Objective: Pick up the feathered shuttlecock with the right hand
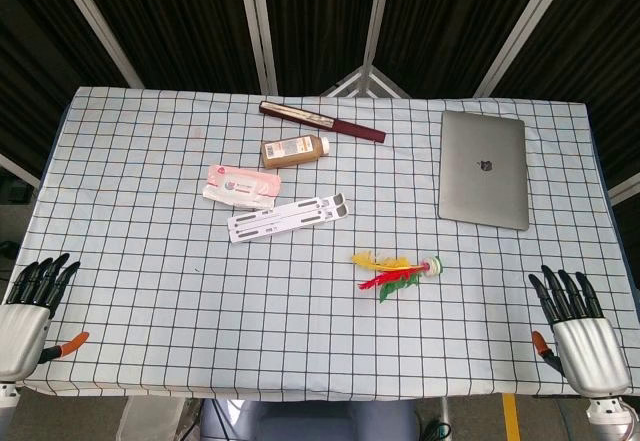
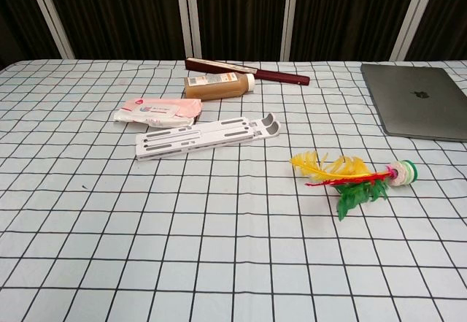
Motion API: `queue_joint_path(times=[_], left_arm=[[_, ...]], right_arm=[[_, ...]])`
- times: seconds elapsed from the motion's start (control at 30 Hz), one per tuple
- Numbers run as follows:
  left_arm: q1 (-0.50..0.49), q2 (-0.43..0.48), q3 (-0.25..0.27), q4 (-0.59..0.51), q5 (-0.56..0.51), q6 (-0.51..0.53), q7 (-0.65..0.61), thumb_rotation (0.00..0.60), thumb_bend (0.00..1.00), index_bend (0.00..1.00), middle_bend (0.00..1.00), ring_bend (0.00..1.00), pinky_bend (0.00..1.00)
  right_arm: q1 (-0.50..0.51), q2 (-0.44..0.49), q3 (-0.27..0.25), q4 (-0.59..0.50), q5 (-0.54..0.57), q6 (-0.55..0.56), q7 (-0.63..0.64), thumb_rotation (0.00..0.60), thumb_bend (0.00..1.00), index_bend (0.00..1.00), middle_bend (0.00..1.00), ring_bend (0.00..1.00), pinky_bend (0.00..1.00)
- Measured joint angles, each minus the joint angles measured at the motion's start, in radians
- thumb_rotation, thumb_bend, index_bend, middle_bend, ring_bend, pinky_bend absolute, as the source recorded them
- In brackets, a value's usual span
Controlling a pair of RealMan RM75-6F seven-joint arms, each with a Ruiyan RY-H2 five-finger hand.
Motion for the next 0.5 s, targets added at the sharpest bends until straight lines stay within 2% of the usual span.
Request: queue_joint_path(times=[0.3, 0.43, 0.5], left_arm=[[0.001, -0.001, -0.001, -0.001, 0.000, 0.003, 0.002, 0.600, 0.00, 0.00, 0.00, 0.00, 0.00], [0.000, -0.001, -0.002, 0.000, 0.001, 0.003, 0.002, 0.600, 0.00, 0.00, 0.00, 0.00, 0.00], [-0.001, -0.002, -0.002, 0.000, -0.001, -0.001, 0.002, 0.600, 0.00, 0.00, 0.00, 0.00, 0.00]], right_arm=[[0.016, -0.008, 0.008, -0.018, 0.000, -0.014, 0.027, 0.600, 0.37, 0.00, 0.00, 0.00, 0.00], [0.049, -0.018, 0.020, -0.054, 0.011, -0.066, 0.044, 0.600, 0.34, 0.01, 0.00, 0.00, 0.00], [0.076, -0.027, 0.031, -0.083, 0.029, -0.113, 0.052, 0.600, 0.34, 0.06, 0.00, 0.00, 0.00]])
